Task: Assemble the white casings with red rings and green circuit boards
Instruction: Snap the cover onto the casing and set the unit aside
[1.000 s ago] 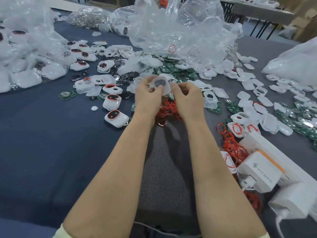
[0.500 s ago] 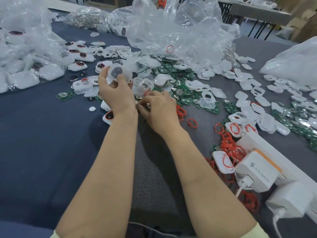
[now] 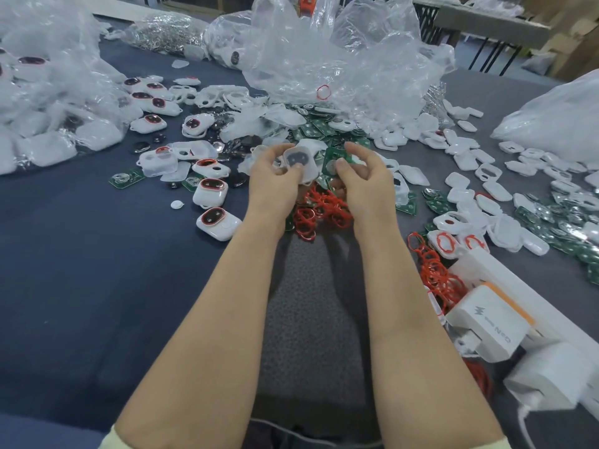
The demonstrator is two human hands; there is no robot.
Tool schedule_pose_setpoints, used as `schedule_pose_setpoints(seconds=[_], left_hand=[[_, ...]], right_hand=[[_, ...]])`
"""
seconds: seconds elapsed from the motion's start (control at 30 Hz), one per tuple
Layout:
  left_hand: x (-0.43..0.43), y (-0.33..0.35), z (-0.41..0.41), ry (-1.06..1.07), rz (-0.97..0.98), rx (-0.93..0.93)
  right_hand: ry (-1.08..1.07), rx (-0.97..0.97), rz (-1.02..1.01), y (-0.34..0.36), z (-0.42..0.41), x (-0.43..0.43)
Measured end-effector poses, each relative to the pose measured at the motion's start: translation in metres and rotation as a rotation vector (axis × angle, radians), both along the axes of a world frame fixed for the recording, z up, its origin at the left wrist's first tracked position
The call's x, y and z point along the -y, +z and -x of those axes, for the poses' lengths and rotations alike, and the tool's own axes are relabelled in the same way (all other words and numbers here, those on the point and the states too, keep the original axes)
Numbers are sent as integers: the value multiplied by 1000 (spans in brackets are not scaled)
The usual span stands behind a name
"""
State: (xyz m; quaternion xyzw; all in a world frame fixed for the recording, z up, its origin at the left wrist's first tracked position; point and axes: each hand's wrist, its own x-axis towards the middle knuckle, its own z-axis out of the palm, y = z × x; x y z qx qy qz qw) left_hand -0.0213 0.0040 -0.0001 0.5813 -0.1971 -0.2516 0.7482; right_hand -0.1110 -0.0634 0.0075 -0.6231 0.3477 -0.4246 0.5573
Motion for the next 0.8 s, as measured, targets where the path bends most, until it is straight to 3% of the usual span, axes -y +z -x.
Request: schedule_pose_setpoints(seconds=[0.37,0.8], left_hand=[[-1,6,3,-122,-54,-120],[-5,12,6,-169,-53,-139]], right_hand=[[13,-28,233,4,2,-3],[84,-167,325,3,-1,-5]])
